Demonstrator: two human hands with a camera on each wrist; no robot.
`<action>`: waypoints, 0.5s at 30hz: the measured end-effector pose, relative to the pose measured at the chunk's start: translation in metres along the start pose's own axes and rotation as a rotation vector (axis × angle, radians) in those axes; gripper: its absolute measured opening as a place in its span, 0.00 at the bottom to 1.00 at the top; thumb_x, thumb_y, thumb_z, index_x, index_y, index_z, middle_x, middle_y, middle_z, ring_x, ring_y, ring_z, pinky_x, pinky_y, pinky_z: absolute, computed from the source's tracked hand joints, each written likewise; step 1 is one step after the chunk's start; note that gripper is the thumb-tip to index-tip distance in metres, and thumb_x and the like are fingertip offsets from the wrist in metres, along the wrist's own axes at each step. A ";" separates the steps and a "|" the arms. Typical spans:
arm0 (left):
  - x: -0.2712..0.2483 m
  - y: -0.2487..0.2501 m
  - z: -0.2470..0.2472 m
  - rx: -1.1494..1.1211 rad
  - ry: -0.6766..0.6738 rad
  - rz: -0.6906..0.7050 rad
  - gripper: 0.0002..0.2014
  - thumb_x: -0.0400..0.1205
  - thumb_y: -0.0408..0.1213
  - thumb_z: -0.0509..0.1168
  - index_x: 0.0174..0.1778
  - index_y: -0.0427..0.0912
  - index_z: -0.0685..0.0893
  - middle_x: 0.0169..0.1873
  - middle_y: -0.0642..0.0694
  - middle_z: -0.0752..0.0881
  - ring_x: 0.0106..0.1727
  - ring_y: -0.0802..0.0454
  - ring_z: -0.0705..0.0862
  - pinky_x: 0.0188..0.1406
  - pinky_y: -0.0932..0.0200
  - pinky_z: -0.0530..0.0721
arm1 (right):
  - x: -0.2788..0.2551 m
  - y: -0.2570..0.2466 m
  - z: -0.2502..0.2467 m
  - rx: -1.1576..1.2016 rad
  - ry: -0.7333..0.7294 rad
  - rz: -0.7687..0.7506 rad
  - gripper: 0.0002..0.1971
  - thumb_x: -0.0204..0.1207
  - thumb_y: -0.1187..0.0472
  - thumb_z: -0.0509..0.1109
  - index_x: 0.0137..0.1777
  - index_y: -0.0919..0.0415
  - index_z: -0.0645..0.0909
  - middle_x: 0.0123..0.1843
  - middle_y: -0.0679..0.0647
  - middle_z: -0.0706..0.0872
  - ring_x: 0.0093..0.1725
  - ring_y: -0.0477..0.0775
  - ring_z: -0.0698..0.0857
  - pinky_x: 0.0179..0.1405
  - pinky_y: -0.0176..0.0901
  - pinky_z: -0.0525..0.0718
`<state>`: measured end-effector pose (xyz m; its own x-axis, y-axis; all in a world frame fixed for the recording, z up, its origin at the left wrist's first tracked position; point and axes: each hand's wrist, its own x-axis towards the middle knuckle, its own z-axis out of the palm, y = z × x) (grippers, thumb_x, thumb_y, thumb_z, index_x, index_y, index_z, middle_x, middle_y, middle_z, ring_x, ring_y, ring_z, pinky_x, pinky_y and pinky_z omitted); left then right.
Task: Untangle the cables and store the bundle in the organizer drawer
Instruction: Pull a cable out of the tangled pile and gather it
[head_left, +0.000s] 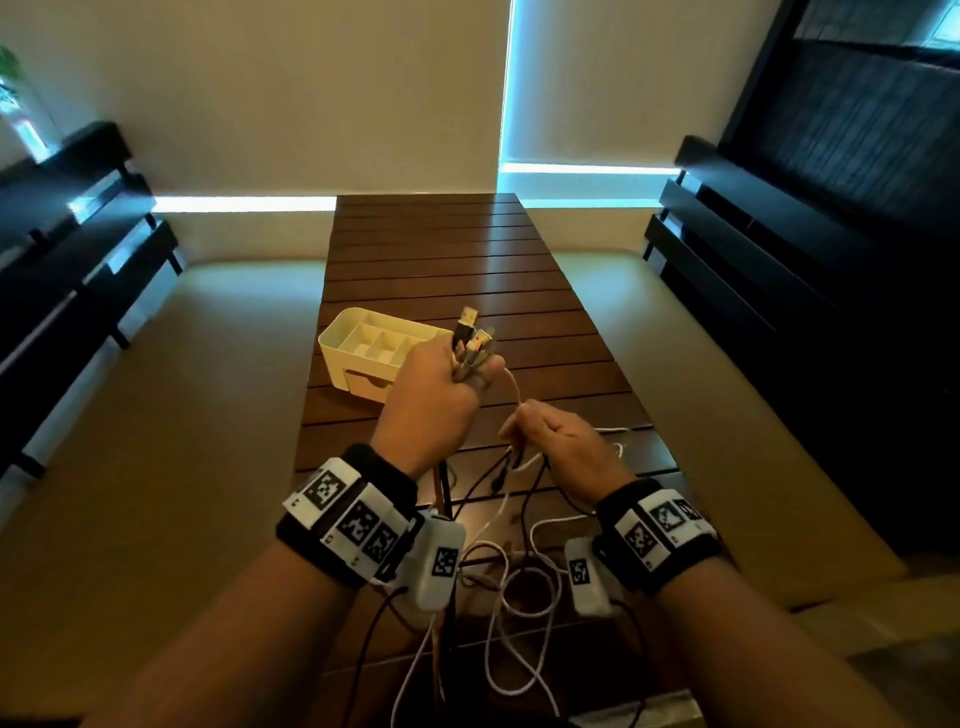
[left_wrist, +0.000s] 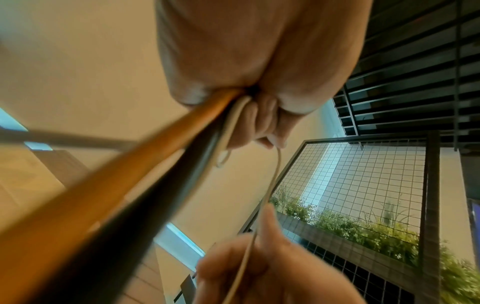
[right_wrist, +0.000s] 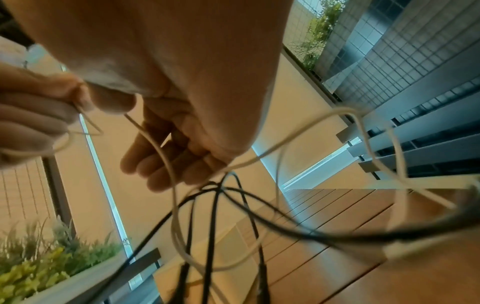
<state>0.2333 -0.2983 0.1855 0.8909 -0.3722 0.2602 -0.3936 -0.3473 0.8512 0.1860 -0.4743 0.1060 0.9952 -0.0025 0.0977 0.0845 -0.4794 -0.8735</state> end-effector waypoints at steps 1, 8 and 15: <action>-0.002 0.001 -0.002 -0.023 0.041 0.000 0.07 0.85 0.41 0.68 0.47 0.41 0.86 0.39 0.42 0.87 0.41 0.47 0.84 0.40 0.49 0.80 | -0.001 0.002 0.001 -0.043 -0.040 0.025 0.21 0.89 0.45 0.53 0.48 0.52 0.85 0.42 0.44 0.86 0.44 0.41 0.84 0.45 0.35 0.80; -0.009 -0.003 -0.028 -0.159 0.235 -0.136 0.08 0.86 0.42 0.68 0.40 0.50 0.83 0.31 0.53 0.81 0.36 0.52 0.80 0.41 0.47 0.83 | -0.019 0.014 0.000 -0.067 0.006 0.175 0.18 0.89 0.48 0.56 0.44 0.51 0.84 0.42 0.46 0.88 0.42 0.41 0.84 0.46 0.48 0.80; -0.029 -0.025 -0.022 0.049 0.023 -0.325 0.06 0.86 0.40 0.67 0.50 0.42 0.87 0.43 0.43 0.87 0.48 0.45 0.85 0.46 0.51 0.81 | -0.025 -0.013 -0.017 0.173 0.318 0.189 0.11 0.87 0.53 0.61 0.45 0.55 0.79 0.34 0.50 0.80 0.32 0.45 0.78 0.32 0.38 0.79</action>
<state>0.2222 -0.2594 0.1666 0.9764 -0.2159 -0.0107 -0.0979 -0.4860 0.8685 0.1592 -0.4829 0.1231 0.9316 -0.3605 0.0471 -0.0640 -0.2899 -0.9549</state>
